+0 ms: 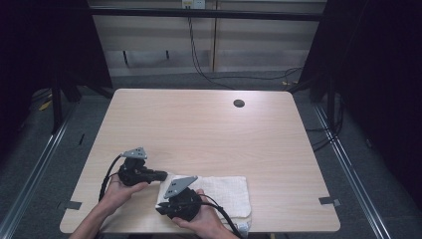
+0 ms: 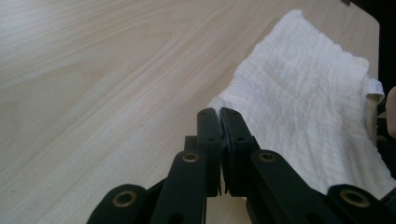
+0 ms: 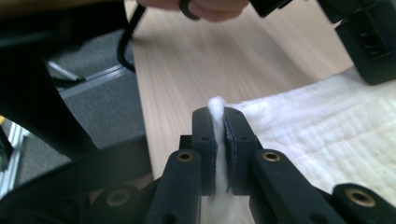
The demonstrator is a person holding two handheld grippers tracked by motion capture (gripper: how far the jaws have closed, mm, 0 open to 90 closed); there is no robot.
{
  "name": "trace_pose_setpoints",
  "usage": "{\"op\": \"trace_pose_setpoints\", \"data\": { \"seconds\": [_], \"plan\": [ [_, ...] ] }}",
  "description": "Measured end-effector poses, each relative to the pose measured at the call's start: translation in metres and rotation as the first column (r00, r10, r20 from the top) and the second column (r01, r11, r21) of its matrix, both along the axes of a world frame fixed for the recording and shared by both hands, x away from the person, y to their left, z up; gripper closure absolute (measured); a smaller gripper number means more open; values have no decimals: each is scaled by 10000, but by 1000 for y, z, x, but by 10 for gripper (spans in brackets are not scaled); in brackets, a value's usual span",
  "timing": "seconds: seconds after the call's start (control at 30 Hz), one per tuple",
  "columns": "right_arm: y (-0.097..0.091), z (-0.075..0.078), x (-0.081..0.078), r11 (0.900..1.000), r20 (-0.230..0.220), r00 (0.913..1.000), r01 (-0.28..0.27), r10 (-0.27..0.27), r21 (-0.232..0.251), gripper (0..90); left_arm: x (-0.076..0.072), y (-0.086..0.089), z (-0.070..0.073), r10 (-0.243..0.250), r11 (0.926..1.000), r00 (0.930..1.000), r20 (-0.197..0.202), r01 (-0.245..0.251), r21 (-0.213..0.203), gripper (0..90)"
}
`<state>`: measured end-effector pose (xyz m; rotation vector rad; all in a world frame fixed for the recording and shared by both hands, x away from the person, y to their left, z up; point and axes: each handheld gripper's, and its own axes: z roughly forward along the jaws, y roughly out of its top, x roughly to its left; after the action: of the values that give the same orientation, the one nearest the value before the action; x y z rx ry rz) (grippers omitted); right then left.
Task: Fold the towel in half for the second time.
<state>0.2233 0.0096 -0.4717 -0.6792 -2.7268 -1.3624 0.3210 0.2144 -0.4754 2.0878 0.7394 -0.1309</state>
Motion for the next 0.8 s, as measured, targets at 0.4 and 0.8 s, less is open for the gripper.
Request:
{"op": "trace_pose_setpoints", "data": {
  "seconds": [0.4, 0.8],
  "plan": [
    [8, 21, 5, 9981, 133, 9999, -33, 25, 613, 846, 1, 11, 14, 206, 9991, 9995, 228, -198, -367, 875],
    [22, 44, 14, 9946, 577, 9977, -403, 349, 955, 848, 2, 27, 30, 701, 9943, 9970, 339, -670, -831, 875]
  ]
}}
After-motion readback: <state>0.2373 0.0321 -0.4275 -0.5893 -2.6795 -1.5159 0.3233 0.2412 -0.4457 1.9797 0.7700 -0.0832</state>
